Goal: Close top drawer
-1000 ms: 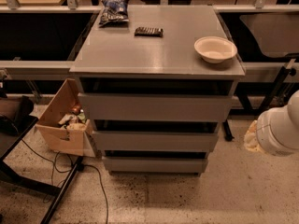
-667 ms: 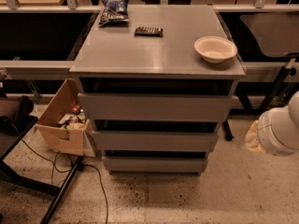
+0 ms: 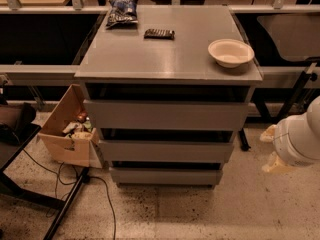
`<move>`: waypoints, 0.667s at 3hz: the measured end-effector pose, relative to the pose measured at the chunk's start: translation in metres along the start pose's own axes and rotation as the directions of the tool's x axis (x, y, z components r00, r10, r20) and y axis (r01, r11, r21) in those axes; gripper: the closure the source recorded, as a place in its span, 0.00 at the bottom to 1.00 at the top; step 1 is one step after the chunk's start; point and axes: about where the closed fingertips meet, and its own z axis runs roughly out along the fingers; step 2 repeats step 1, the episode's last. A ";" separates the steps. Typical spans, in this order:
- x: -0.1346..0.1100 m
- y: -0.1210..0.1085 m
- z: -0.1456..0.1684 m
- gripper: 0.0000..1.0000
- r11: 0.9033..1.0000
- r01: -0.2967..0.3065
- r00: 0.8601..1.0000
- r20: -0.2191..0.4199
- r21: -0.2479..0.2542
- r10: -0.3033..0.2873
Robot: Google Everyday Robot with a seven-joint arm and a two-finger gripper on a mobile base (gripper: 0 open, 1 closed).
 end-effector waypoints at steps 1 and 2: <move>0.000 0.000 0.000 0.00 1.000 0.000 1.000 0.000 0.000 0.000; 0.000 0.000 0.000 0.00 1.000 0.000 1.000 0.000 0.000 0.000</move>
Offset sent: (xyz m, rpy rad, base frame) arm 0.0000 0.0000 0.0000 0.0000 0.0000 0.0000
